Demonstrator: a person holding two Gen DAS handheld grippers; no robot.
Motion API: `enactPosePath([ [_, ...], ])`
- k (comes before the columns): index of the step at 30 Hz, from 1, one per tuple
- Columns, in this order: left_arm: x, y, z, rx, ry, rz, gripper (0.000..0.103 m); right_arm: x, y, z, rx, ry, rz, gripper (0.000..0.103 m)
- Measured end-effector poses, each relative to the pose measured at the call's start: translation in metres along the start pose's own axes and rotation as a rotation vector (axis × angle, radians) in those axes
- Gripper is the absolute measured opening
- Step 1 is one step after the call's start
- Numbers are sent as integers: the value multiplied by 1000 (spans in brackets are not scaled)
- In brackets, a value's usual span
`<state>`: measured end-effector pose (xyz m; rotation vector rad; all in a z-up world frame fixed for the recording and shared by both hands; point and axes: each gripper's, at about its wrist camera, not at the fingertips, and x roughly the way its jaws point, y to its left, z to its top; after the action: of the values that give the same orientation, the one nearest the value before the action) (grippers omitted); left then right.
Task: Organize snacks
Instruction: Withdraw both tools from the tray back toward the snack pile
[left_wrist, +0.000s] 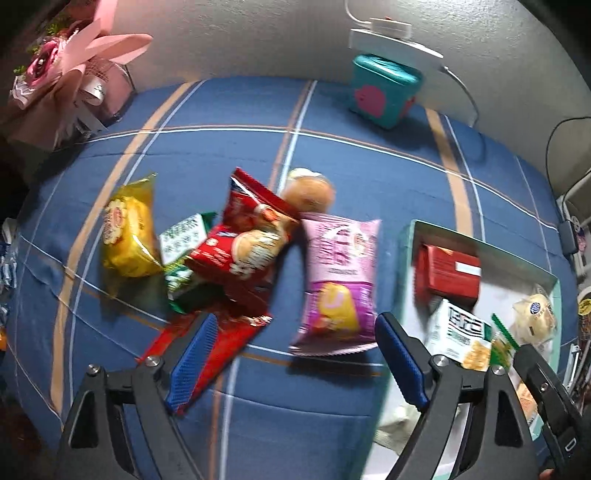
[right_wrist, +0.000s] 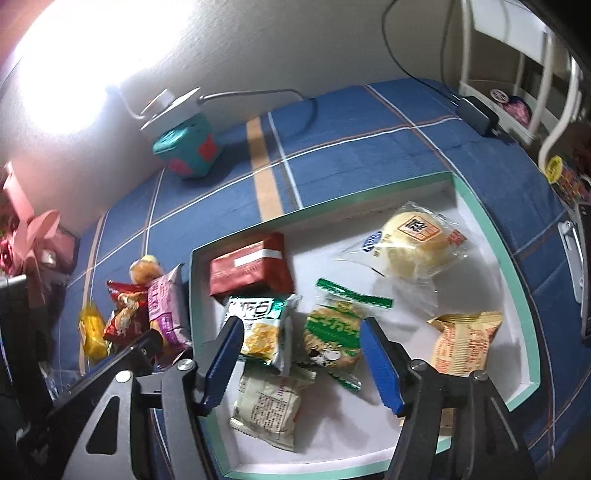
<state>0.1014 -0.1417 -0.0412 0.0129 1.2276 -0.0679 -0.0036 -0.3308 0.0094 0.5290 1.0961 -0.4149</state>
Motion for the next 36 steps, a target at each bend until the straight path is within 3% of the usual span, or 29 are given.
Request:
enactPosePath([
  [4, 2, 5, 1, 3, -5, 2, 96, 1, 4, -1, -14, -8, -16, 81],
  [10, 2, 2, 1, 5, -6, 0, 98, 0, 3, 0, -18, -27, -32, 102],
  [27, -10, 27, 4, 35, -58, 57, 102, -5, 28, -6, -100, -67, -49, 103],
  [36, -28, 97, 2, -29, -118, 162, 102, -5, 63, -17, -161, -47, 1, 103],
])
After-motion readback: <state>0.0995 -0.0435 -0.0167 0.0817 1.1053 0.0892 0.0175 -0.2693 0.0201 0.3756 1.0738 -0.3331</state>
